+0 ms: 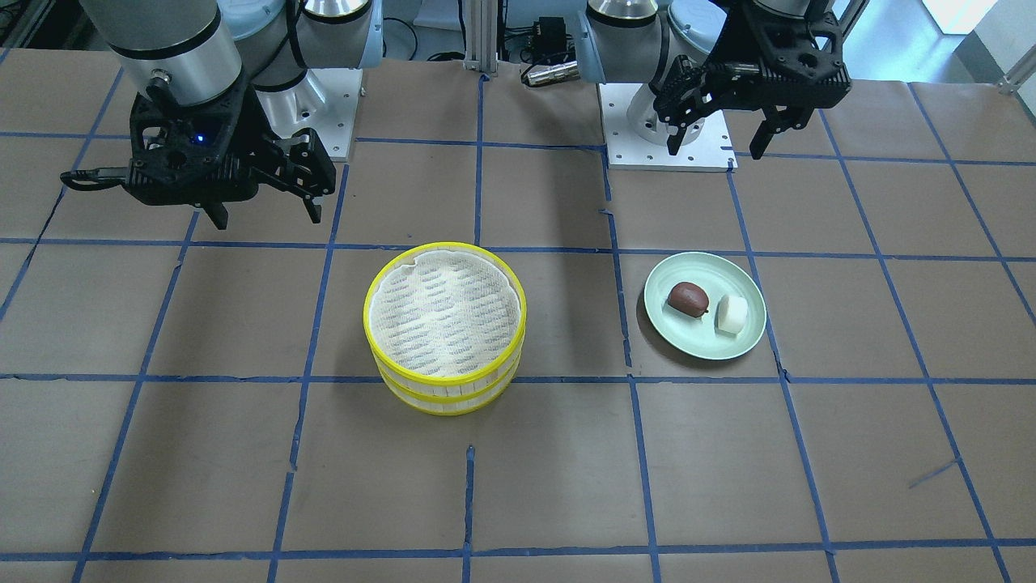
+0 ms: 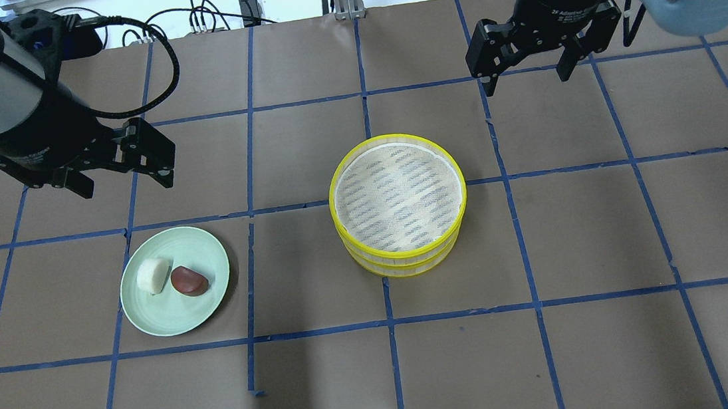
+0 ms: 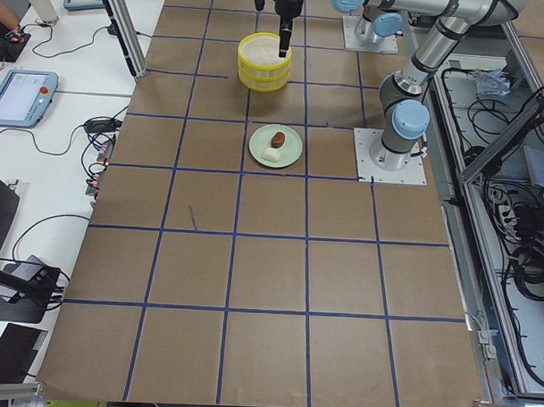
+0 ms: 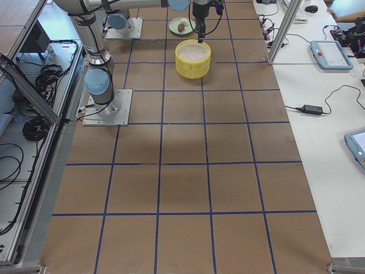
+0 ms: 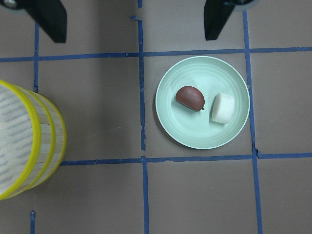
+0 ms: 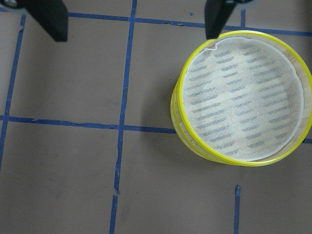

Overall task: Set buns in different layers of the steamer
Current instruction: 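Lower left gripper toward white bun while right gripper grips top tier rim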

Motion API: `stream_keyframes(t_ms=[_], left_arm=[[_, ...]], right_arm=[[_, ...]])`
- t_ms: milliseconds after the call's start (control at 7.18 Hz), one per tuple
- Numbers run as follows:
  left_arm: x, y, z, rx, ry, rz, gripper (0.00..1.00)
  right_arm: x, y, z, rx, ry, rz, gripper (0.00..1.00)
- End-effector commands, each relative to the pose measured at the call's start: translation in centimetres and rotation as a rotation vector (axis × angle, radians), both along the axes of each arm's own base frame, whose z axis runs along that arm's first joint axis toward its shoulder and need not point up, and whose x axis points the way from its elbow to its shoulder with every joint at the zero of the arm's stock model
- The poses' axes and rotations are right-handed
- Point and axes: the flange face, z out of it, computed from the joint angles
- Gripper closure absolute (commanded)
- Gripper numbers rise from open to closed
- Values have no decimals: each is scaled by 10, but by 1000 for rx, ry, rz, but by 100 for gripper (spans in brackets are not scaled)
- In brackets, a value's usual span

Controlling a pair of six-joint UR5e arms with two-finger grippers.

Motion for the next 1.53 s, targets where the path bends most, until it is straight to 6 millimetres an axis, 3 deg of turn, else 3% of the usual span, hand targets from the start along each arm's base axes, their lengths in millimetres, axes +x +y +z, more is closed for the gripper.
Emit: stream_keyframes(t_ms=[0,279,418,557,697,836,975,1254,1393], left_arm=[[0,0,0,1,0,0,0],[-1,1,0,1,-1,-1,0],[-1,8,5,-4,-7,-45,0],[4,16,6,20,-44,-108,0],[7,18,5,25,-59,-114,0],[7,14,-9,55,-56,-113,0],[11,10,-39,102,-52,-104,0],[56,-2,-107,202,-140,-72,0],[91,-7,-133,238,-123,-108,0]], right_arm=[[-3,-1,-2,3,8,-4,0],[0,-9,-3,-26,14,1,0],[9,-13,-15,-7,18,2,0],[21,-26,-42,23,8,16,0],[39,-40,-82,43,10,3,0],[53,-43,-122,42,9,9,0],[57,-44,-150,34,4,10,0],[65,-33,-181,42,-17,21,1],[68,-27,-192,71,-48,30,8]])
